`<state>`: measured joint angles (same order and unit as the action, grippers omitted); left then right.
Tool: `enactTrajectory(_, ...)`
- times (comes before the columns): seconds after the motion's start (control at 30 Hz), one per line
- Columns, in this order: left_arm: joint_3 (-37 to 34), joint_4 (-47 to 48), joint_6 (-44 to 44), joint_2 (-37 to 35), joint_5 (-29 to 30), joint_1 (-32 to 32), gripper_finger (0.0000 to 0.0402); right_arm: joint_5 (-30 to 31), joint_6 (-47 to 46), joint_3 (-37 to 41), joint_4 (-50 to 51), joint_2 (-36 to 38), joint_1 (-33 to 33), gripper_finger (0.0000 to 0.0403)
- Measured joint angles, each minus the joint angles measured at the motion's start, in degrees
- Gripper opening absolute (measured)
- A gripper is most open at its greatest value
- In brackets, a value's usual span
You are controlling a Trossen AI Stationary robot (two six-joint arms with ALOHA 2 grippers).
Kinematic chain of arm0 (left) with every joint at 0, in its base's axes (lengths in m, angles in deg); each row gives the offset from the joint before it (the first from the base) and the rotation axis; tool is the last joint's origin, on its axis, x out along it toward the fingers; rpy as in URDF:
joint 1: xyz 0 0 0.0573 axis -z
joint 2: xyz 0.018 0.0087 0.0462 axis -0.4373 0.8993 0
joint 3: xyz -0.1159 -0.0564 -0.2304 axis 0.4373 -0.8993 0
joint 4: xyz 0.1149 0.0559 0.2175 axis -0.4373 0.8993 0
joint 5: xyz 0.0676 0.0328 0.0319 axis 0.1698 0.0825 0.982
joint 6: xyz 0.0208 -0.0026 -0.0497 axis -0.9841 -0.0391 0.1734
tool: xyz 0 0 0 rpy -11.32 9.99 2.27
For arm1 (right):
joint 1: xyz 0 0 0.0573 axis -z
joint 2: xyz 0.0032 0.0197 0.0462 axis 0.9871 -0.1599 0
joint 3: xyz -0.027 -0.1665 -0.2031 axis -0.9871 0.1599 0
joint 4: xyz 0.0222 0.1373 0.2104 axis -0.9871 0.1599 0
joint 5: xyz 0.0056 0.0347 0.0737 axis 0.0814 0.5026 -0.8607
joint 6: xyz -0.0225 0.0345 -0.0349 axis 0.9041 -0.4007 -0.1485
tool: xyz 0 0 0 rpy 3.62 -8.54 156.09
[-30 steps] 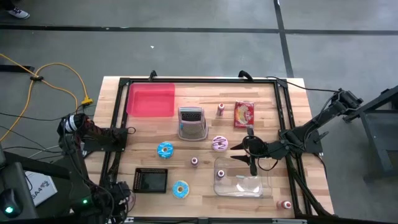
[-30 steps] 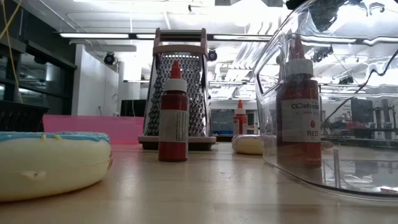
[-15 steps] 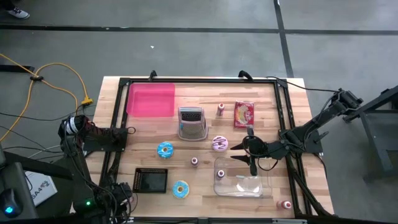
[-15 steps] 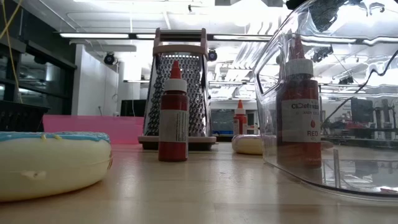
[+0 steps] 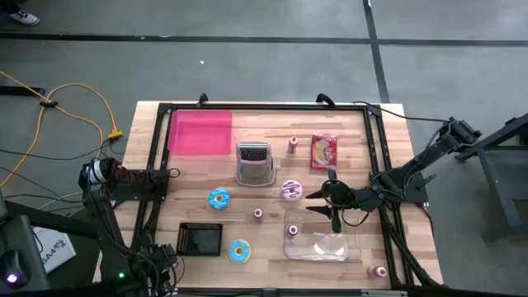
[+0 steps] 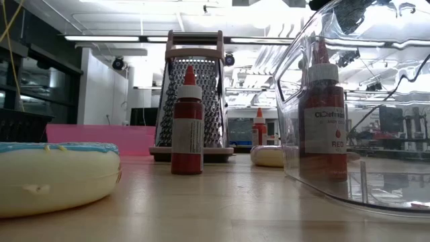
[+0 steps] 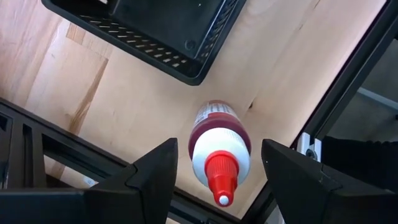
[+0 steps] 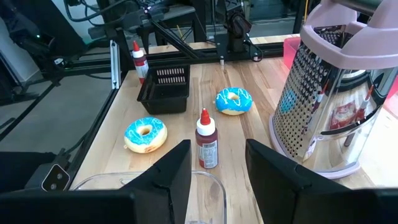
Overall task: Pick & Place Food Item
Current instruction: Put the left red food coloring bottle into the transparent bin
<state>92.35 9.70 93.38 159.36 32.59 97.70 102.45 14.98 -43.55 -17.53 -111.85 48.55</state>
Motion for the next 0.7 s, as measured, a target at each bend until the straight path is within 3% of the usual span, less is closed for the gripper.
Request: enactTrajectory(0.7,-1.34,-1.18,6.24,2.94,3.48,2.91,0.0225,-0.02,0.01,0.0,0.0,0.0,0.0,0.0139)
